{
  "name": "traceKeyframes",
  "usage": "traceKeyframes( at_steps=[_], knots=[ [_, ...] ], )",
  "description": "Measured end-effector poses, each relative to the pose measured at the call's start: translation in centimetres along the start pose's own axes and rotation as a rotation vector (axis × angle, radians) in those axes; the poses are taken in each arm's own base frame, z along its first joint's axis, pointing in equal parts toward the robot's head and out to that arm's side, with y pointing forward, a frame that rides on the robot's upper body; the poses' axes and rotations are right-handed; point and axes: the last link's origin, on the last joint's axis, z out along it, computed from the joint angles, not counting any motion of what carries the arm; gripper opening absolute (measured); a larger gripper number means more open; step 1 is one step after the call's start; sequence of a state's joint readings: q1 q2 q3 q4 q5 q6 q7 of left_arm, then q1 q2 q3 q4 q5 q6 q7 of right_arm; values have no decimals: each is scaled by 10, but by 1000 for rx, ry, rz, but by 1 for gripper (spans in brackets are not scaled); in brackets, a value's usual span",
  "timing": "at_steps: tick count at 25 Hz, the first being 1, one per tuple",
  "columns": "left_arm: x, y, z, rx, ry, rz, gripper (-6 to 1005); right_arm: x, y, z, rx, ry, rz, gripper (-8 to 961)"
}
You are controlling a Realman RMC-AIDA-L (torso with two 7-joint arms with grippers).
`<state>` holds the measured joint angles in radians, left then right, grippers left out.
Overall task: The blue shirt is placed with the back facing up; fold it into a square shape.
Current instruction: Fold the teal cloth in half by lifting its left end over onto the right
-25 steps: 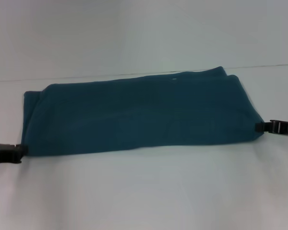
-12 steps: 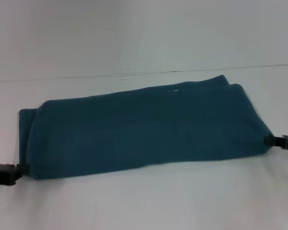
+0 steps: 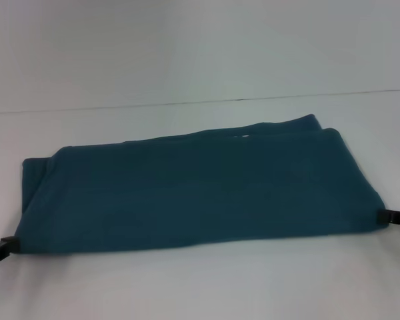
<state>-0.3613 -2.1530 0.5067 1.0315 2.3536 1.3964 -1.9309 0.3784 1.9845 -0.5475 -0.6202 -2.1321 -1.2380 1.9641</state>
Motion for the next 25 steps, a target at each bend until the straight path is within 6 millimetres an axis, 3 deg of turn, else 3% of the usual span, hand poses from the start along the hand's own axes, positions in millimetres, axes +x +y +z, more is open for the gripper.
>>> traceKeyframes(
  at_steps=[17, 23, 25],
  knots=[
    [-4, -8, -7, 18, 16, -25, -1, 3, -4, -6, 0, -48, 49, 10],
    [-3, -9, -10, 16, 20, -32, 21, -2, 3, -6, -44, -47, 35, 14],
    [-2, -10, -11, 16, 20, -36, 55, -6, 5, -6, -56, -52, 26, 70]
  ],
)
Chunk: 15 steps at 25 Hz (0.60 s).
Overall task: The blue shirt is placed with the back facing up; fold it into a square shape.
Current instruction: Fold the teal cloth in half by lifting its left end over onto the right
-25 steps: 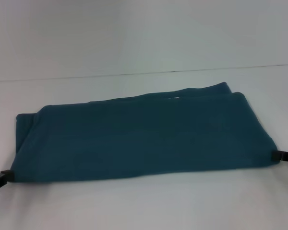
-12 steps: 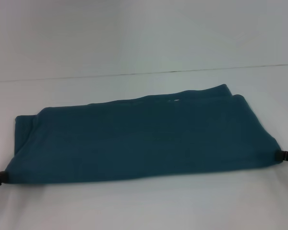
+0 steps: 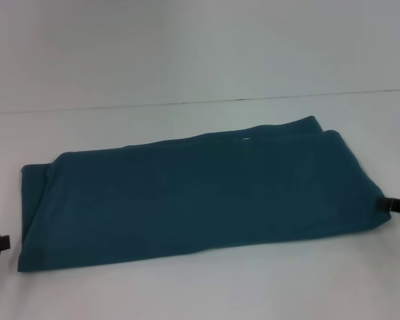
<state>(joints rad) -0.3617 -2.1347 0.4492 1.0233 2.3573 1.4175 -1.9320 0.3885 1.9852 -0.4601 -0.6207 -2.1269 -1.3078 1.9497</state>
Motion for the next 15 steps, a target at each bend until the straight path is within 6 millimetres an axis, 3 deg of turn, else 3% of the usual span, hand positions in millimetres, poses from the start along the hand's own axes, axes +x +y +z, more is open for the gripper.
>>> traceKeyframes(
  at_steps=[10, 15],
  knots=[
    [16, -9, -15, 7, 102, -71, 225, -40, 9, -12, -46, -178, -45, 313],
    [14, -4, -19, -41, 100, -98, 457, -54, 19, -8, -87, -214, -86, 422]
  ],
)
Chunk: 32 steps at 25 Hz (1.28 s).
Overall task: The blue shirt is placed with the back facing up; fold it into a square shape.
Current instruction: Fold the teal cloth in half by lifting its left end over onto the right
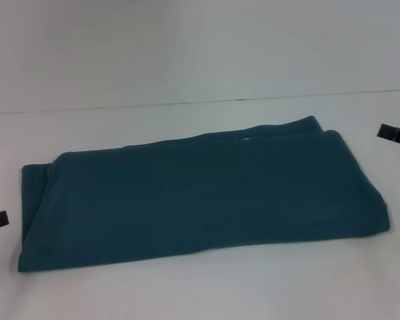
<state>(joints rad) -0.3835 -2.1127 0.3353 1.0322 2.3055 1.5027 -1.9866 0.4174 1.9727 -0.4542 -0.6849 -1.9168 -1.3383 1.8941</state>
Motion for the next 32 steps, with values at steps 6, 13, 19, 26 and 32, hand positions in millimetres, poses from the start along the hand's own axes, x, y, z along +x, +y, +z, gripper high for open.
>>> traceKeyframes(
  at_steps=[6, 13, 19, 26, 32],
  knots=[
    [-9, 11, -5, -93, -2, -30, 673, -7, 5, 23, 11, 45, -47, 710],
    [-22, 13, -13, -145, -1, -86, 695, 0, 8, 42, 27, 99, -51, 791],
    [-32, 15, -19, -176, -21, -204, 716, -1, 14, 51, 9, 104, -61, 791],
    [-37, 16, -13, -179, -99, -329, 733, -5, 18, 55, -1, 116, -75, 792],
    [-35, 16, 1, -174, -135, -371, 732, -7, 19, 55, -7, 125, -87, 792]
  ],
)
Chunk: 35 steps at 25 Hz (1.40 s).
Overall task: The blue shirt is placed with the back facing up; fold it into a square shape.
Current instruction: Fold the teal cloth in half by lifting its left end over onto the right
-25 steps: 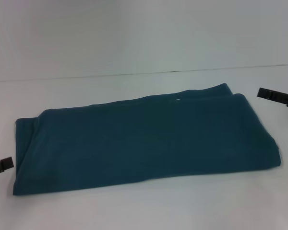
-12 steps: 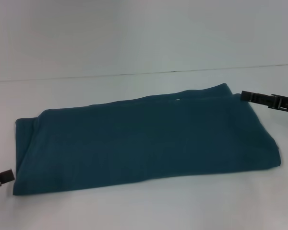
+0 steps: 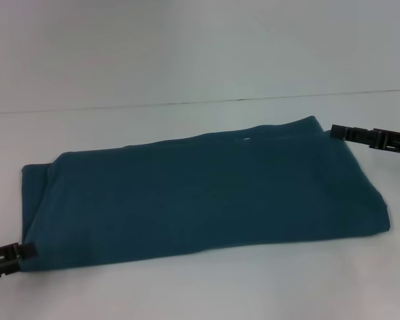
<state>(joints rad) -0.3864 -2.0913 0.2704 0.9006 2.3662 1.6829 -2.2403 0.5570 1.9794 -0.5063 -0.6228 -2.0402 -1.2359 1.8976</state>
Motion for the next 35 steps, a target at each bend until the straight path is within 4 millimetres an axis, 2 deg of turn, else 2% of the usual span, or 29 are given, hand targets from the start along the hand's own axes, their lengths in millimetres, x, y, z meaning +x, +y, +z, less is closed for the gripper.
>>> traceKeyframes(
  at_steps=[6, 26, 35],
  knots=[
    [0, -3, 12, 34, -47, -19, 732, -2, -1, -2, 3, 1, -5, 793],
    [1, -13, 18, 116, -81, -33, 733, -6, -3, -6, 7, -9, -1, 793],
    [5, -11, 22, 118, -93, -24, 732, -5, -4, -8, 8, -10, 6, 792]
  ],
)
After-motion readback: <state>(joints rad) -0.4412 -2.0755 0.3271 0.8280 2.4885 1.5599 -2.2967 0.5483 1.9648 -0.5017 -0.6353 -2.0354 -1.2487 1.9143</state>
